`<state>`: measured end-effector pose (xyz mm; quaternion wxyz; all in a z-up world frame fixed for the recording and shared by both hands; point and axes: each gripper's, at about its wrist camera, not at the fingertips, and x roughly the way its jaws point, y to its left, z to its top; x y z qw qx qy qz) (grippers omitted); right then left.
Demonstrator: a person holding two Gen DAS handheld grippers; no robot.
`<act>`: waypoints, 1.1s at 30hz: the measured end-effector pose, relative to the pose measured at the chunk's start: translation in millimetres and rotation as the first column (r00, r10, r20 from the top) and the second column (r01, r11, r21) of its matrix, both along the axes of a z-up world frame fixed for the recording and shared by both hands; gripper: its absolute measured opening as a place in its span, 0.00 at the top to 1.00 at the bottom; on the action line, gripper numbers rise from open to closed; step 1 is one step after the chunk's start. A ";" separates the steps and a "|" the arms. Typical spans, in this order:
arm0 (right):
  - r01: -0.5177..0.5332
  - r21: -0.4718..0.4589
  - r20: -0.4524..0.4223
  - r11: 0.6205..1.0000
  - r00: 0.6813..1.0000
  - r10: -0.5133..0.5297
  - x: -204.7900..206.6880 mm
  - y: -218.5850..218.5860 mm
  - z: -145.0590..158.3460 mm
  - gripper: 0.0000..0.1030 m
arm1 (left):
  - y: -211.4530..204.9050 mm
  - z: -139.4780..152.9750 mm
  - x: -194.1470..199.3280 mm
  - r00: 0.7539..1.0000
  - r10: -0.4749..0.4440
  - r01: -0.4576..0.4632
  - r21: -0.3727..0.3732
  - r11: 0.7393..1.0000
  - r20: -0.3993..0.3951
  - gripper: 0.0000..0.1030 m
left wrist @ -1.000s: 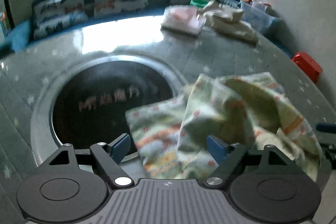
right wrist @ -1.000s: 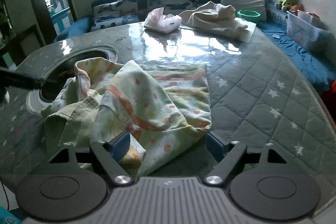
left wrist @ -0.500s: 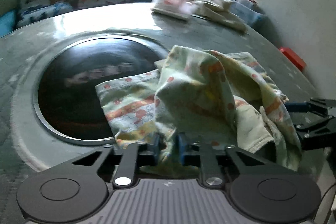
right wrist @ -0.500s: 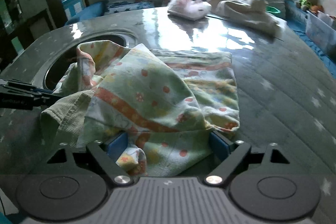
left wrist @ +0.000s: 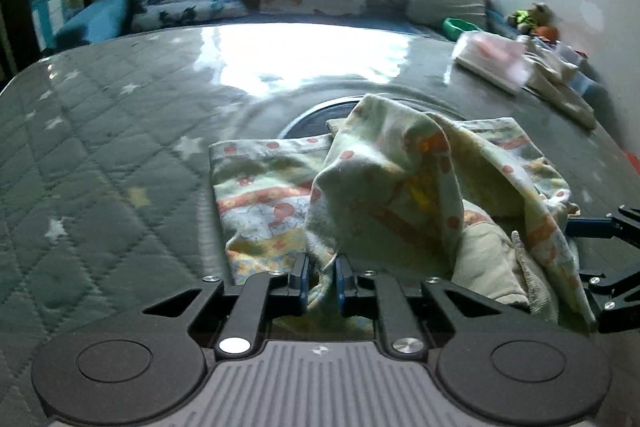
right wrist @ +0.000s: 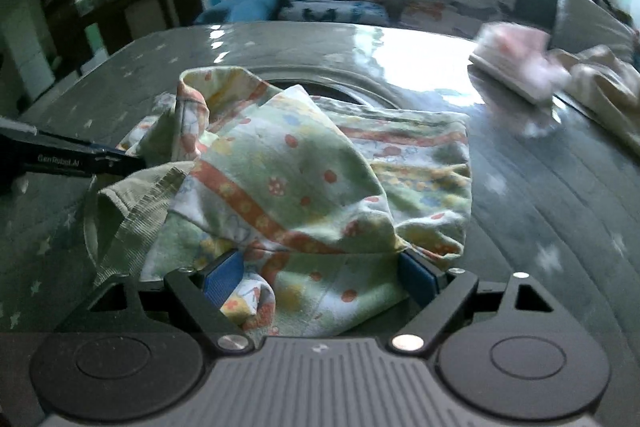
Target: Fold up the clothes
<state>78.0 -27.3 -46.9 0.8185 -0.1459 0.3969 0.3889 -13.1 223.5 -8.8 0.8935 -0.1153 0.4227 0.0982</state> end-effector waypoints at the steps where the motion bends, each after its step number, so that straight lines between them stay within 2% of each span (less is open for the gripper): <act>1: -0.011 -0.008 -0.002 1.000 1.000 0.011 0.2 3.5 0.8 0.15 | 2.8 2.1 -3.0 1.000 0.000 0.000 -0.001 1.000 -0.002 0.85; 5: -0.034 -0.008 -0.039 0.999 0.999 0.033 6.3 0.0 12.1 0.19 | 5.2 9.4 -7.4 1.000 -0.009 0.010 0.012 1.000 -0.017 0.80; 8: -0.033 0.013 -0.010 0.999 0.999 0.033 11.6 -0.3 33.2 0.21 | 9.4 18.5 -8.7 1.000 -0.021 0.021 0.030 0.999 -0.018 0.78; 11: -0.032 0.034 0.022 0.999 0.999 0.032 16.9 -0.4 54.7 0.24 | 14.5 34.0 -2.1 1.000 -0.020 0.020 0.062 0.998 0.000 0.65; 12: -0.032 0.041 0.032 0.999 0.999 0.031 18.7 -0.4 61.9 0.25 | 15.7 39.2 1.5 1.000 -0.015 0.015 0.073 0.997 0.009 0.58; 14: -0.038 0.062 0.040 0.997 0.999 0.036 28.3 11.5 72.7 0.28 | 18.4 49.2 11.8 1.000 -0.005 0.003 0.092 0.996 0.024 0.54; 18: -0.064 0.081 0.025 0.995 0.998 0.062 50.4 41.9 75.6 0.34 | 25.2 60.2 41.7 0.999 0.004 -0.008 0.113 0.994 0.037 0.48; 19: -0.069 0.083 0.020 0.994 0.997 0.068 55.0 50.0 75.2 0.38 | 26.4 60.6 50.4 0.999 0.006 -0.010 0.115 0.993 0.033 0.47; 25: -0.091 0.052 -0.010 0.995 0.996 0.091 78.1 89.6 59.6 0.50 | 31.1 49.0 102.3 1.000 0.015 -0.013 0.116 0.993 -0.013 0.46; 30: -0.101 -0.001 -0.039 0.995 0.994 0.101 90.9 109.4 39.6 0.62 | 27.8 27.1 127.2 0.998 -0.002 0.008 0.096 0.995 -0.062 0.46; 31: -0.104 -0.013 -0.039 0.994 0.994 0.104 92.2 112.1 35.8 0.66 | 27.8 22.4 130.6 0.997 -0.005 0.012 0.096 0.995 -0.073 0.49; 32: -0.103 -0.030 -0.042 0.994 0.994 0.102 93.7 114.7 31.1 0.71 | 27.9 17.8 132.9 0.997 -0.009 0.017 0.090 0.996 -0.083 0.56; 33: -0.104 -0.043 -0.045 0.994 0.994 0.102 93.9 115.2 28.3 0.74 | 28.0 13.0 134.6 0.995 -0.020 0.027 0.073 0.997 -0.094 0.79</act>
